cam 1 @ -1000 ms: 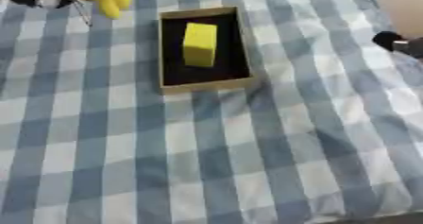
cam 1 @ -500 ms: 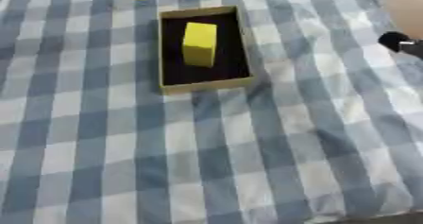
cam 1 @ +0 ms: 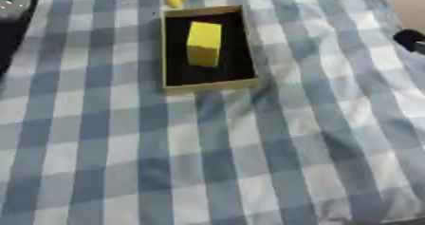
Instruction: Pick up objects on the table and place them in the box.
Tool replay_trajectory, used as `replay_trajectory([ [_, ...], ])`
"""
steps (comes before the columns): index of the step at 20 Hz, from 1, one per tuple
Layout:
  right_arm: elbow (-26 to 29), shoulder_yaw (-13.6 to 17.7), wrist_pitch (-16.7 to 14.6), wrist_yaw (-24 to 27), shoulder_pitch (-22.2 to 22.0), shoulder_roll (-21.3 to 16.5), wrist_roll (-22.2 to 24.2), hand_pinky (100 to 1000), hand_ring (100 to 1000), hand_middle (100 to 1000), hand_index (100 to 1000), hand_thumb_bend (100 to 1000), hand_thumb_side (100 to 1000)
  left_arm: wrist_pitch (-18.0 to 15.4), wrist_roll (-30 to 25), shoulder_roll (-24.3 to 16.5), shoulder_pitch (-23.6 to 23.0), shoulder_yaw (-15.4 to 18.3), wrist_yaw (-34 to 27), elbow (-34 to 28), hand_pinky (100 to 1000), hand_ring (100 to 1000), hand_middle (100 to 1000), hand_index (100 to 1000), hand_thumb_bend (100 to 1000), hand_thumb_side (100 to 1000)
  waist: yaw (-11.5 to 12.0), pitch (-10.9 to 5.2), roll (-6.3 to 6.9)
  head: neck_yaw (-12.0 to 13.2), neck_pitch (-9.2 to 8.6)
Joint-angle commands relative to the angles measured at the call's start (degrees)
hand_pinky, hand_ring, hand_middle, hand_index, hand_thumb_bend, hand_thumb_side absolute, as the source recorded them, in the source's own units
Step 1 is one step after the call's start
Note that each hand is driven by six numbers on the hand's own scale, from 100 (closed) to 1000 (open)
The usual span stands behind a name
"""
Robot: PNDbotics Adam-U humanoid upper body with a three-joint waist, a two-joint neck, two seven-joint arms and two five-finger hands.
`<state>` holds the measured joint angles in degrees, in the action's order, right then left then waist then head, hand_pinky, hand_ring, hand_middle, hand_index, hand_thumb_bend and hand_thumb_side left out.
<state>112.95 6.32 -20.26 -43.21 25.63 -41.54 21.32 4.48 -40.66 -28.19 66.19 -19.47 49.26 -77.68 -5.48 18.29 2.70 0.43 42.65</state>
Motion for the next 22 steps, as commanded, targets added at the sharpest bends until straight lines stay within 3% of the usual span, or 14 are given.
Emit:
replay_trajectory([
  [1, 0.5, 0.3, 0.1, 0.5, 0.9, -0.8, -0.3, 862, 909, 899, 918, 374, 337, -3.2, 3.1, 1.5, 1.8, -0.3, 0.9, 3.4, 677, 560, 395, 604, 314, 100, -0.2, -0.93, -0.33, 0.4, -0.86],
  [7, 0.6, 0.2, 0.0, 0.9, 1.3, -0.4, -0.3, 860, 907, 897, 916, 351, 352, -6.7, 5.4, 5.0, 2.2, -0.8, 2.4, 9.2, 684, 572, 407, 617, 297, 100, -0.5, -0.63, -0.33, 0.4, -0.8],
  [12, 0.5, 0.3, 0.0, 1.1, 1.4, -0.2, -0.4, 859, 907, 896, 915, 333, 363, -7.9, 6.7, 6.3, 1.9, -0.7, 3.1, 11.8, 724, 635, 473, 679, 302, 242, -0.7, -0.48, -0.39, 0.3, -0.72],
  [14, 0.5, 0.4, 0.0, 1.1, 1.4, -0.1, -0.4, 857, 906, 896, 915, 328, 367, -8.9, 7.1, 6.4, 1.8, -0.7, 3.0, 12.0, 760, 709, 551, 759, 342, 322, -0.7, -0.44, -0.41, 0.3, -0.72],
  [16, 0.5, 0.4, 0.0, 1.2, 1.4, -0.1, -0.4, 856, 906, 896, 915, 324, 371, -10.4, 6.9, 6.4, 1.7, -0.9, 2.9, 12.0, 821, 808, 709, 842, 419, 394, -0.7, -0.42, -0.42, 0.2, -0.69],
  [20, 0.5, 0.5, 0.1, 1.2, 1.3, -0.1, -0.5, 853, 905, 896, 914, 319, 377, -13.9, 5.3, 5.8, 1.7, -1.2, 4.8, 10.9, 912, 920, 829, 882, 620, 433, -0.6, -0.45, -0.42, 0.0, -0.5],
  [22, 0.5, 0.5, 0.1, 1.2, 1.2, 0.0, -0.5, 852, 904, 895, 913, 314, 380, -15.2, 4.2, 5.7, 1.7, -1.1, 5.7, 10.3, 932, 947, 856, 891, 666, 462, -0.5, -0.5, -0.42, -0.2, -0.43],
])
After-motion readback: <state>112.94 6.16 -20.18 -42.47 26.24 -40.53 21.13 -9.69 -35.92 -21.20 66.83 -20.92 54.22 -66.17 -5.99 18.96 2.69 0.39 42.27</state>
